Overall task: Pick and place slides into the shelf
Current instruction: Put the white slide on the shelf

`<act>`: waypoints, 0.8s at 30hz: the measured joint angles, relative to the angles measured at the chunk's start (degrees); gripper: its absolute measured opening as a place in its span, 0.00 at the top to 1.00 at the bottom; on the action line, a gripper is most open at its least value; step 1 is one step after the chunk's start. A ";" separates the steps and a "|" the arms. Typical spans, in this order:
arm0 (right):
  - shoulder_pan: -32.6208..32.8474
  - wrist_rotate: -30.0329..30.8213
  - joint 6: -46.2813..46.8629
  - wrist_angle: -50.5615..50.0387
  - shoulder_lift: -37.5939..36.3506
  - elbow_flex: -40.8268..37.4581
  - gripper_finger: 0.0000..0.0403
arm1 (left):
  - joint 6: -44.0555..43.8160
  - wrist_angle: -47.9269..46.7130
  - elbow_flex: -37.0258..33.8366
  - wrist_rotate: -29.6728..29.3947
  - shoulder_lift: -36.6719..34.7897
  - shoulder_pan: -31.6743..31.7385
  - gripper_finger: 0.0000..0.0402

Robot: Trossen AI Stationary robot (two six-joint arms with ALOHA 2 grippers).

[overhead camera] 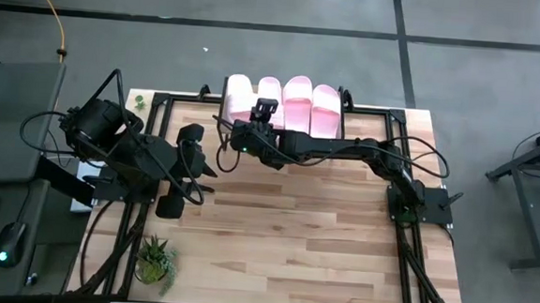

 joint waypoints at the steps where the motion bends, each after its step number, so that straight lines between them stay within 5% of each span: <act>1: -0.02 -0.05 0.02 0.01 0.00 0.00 1.00 | 0.00 0.01 -0.01 0.00 0.00 0.00 0.69; 24: -0.88 -6.83 4.11 -3.01 2.98 0.20 0.99 | -0.02 -0.01 0.00 0.02 0.00 -0.02 0.69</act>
